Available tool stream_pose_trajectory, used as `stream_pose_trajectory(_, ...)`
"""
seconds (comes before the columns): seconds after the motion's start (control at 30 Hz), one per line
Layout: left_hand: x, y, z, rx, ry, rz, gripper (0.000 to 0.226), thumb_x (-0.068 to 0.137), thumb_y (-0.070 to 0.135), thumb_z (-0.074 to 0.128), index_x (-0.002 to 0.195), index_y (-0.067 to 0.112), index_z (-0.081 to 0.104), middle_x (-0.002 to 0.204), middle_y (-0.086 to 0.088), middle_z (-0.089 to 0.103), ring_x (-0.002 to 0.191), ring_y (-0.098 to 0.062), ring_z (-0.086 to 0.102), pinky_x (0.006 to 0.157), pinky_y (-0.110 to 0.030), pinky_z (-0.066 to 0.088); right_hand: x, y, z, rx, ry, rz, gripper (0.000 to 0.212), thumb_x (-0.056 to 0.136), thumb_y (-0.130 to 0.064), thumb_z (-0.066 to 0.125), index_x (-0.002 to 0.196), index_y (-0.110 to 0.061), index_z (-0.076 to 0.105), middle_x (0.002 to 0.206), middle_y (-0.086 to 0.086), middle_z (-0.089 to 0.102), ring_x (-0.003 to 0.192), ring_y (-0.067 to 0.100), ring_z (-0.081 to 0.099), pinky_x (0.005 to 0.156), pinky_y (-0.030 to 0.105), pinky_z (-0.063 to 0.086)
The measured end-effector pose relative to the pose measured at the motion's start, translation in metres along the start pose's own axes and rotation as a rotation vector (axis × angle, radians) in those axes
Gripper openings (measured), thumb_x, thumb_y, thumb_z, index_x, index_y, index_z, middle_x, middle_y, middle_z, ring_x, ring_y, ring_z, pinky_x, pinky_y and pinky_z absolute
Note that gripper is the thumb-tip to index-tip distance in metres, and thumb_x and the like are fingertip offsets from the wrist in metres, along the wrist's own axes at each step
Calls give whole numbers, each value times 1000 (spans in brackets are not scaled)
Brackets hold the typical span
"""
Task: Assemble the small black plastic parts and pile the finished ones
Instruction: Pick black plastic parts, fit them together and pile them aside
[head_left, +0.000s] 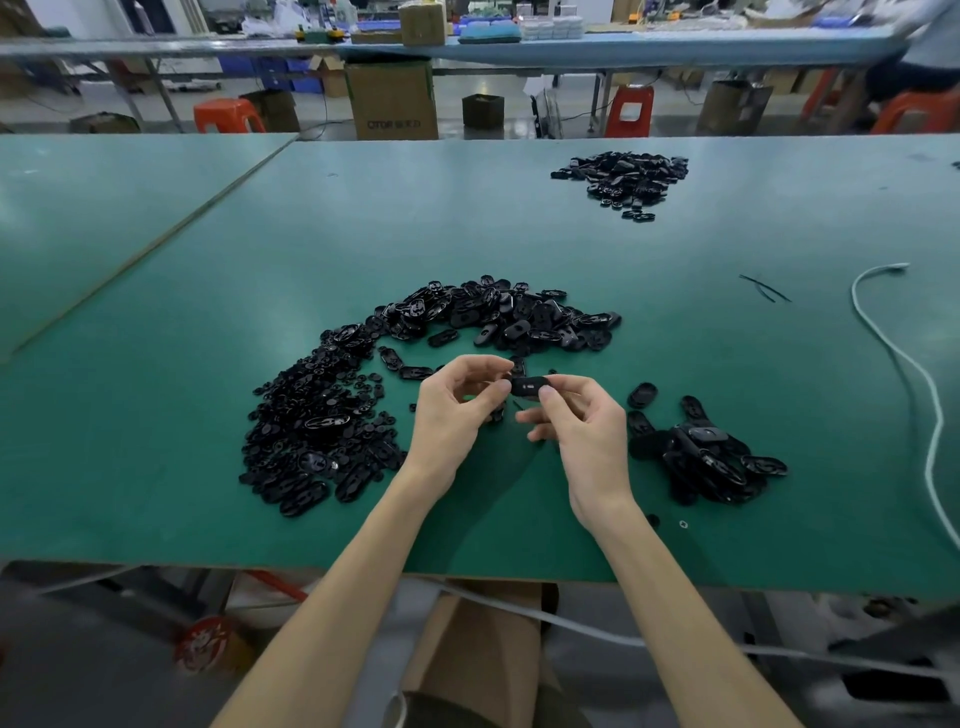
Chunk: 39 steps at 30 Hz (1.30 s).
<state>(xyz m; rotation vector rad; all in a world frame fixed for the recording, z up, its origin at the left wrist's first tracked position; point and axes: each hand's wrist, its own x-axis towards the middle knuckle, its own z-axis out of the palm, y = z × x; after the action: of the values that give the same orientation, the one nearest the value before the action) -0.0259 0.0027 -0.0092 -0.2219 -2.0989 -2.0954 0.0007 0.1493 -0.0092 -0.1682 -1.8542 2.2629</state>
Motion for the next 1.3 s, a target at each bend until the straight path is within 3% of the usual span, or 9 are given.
stream_pose_trajectory(0.17,1,-2,-1,-9,29,-9,16,92,8,75,104,18,76,94,3,75,86,-11,65,74,-24,53,0,-1,-1,-31,25,-25,7,96,-7,71,99,-14,73,80,-3,75,72,13,71,62,23,55)
stream_pose_trajectory(0.5,2,-3,2,-23,-37,-70,24,87,7,79,108,14,69,83,4,75,74,-7,65,68,-20,50,-1,-1,-2,-13,-20,-1,9,92,0,73,99,-3,68,81,4,75,67,17,71,58,24,55)
stream_pose_trajectory(0.67,1,-2,1,-35,-38,-46,19,88,8,79,105,15,70,88,4,76,79,-6,67,69,-17,50,0,-1,-2,-42,-65,-3,10,91,0,74,97,-4,67,83,6,74,68,17,71,59,25,55)
stream_pose_trajectory(0.97,0,0,1,-39,-83,-16,16,90,10,78,100,22,73,89,3,75,79,-8,64,68,-19,50,-1,1,-1,-132,-51,-48,8,99,-25,71,94,-18,73,83,-1,77,71,16,72,63,31,57)
stream_pose_trajectory(1.1,1,1,1,-44,-78,-13,19,90,7,77,99,23,75,86,6,75,77,-7,64,68,-17,50,-1,2,-2,-151,-40,-60,7,99,-22,71,93,-22,74,74,-4,74,63,8,64,64,20,53)
stream_pose_trajectory(1.3,0,0,1,-27,-64,-15,15,89,8,78,102,15,76,89,3,76,80,-9,66,74,-25,50,-2,-1,-1,-86,-75,-36,17,97,-7,70,103,-22,74,83,1,77,71,13,70,65,25,55)
